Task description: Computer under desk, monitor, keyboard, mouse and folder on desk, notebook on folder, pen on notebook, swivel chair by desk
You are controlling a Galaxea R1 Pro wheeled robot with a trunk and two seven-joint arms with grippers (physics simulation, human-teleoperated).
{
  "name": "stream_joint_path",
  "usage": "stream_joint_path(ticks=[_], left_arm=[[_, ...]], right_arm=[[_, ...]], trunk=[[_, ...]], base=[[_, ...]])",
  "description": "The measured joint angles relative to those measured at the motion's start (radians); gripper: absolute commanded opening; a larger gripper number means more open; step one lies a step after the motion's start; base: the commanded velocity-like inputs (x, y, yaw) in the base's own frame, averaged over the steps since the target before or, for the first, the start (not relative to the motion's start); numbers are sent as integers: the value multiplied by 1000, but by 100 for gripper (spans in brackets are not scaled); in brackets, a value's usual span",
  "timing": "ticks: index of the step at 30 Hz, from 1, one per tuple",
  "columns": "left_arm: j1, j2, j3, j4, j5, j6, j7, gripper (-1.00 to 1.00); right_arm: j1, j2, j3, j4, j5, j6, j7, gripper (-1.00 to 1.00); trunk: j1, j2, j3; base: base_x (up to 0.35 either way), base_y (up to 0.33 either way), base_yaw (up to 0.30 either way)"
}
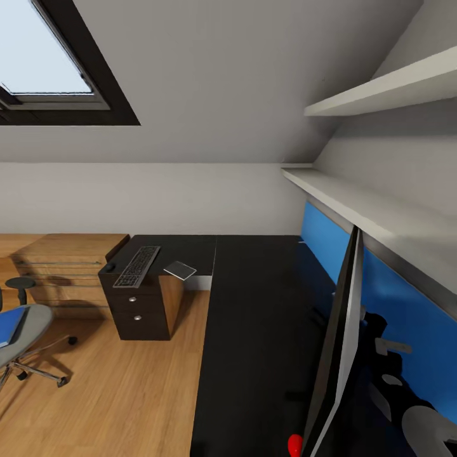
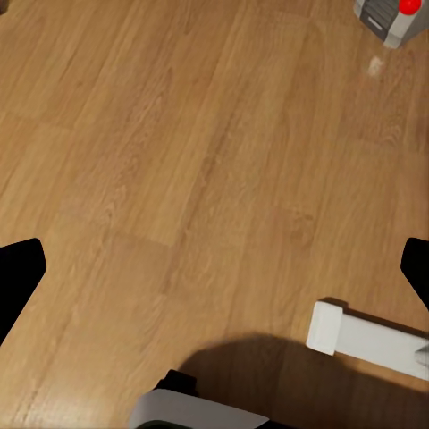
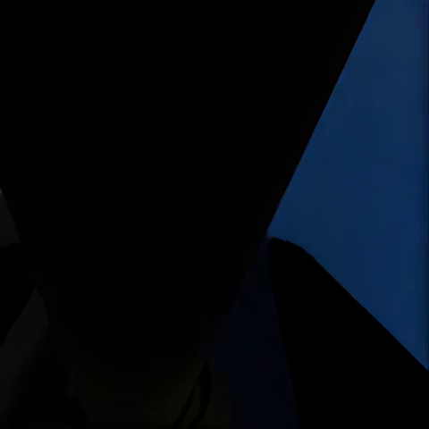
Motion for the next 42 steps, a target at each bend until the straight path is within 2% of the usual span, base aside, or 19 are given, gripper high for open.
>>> stream_joint_path(ticks=[18, 19, 42], left_arm=[[0, 0, 0, 0, 0, 0, 0, 100], [0, 0, 0, 0, 0, 0, 0, 100], [0, 0, 0, 0, 0, 0, 0, 100]], right_arm=[[0, 0, 1, 0, 1, -1, 0, -100], [0, 0, 1, 0, 1, -1, 0, 100], [-1, 0, -2, -2, 3, -2, 0, 100]], trunk=[[0, 0, 0], [0, 0, 0], [0, 0, 0]], base=[[0, -1, 0], [0, 0, 0], [0, 0, 0]])
